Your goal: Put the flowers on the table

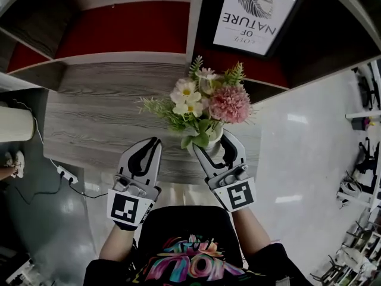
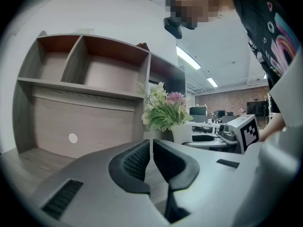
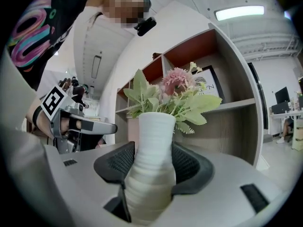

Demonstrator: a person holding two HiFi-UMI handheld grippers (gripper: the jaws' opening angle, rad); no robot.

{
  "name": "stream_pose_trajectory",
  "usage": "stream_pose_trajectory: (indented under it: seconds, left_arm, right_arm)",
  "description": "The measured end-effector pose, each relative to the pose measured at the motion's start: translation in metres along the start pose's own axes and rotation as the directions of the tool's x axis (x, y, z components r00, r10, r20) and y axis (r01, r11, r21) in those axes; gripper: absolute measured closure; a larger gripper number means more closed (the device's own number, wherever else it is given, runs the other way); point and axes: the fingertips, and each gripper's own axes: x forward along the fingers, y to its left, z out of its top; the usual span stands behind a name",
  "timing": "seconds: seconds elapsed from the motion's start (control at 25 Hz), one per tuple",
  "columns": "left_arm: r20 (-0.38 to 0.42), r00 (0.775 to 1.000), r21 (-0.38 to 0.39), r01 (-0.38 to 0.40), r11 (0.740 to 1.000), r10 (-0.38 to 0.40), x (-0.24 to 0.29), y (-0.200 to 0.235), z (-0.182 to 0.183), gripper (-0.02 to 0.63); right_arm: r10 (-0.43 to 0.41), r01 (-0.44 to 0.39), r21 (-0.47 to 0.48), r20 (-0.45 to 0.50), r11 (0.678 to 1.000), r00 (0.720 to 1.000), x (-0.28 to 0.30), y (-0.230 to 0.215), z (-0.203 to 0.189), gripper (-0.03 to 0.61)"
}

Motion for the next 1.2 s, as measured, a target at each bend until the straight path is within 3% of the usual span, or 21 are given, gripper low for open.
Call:
stream_pose_trajectory:
  seconds: [0.72,1.2]
  left_arm:
    - [-0.040,0.998,0.007,-0.040,0.999,0.040,0.015,0.007,-0.044,0.575]
    - [-0.035,0.999,-0.008,-0.035,0.999,0.034,0.007,0.001,-0.043,0.575]
  right_arm:
    - [-0.048,0.048,0.008,-0.015,0.999,0.999,0.006,-0.008,-0.052,0.316]
    - [-0.043,0.043,-0.038,-0.011,0.998,0.999,-0.007,-0.001,-0.056,0.310]
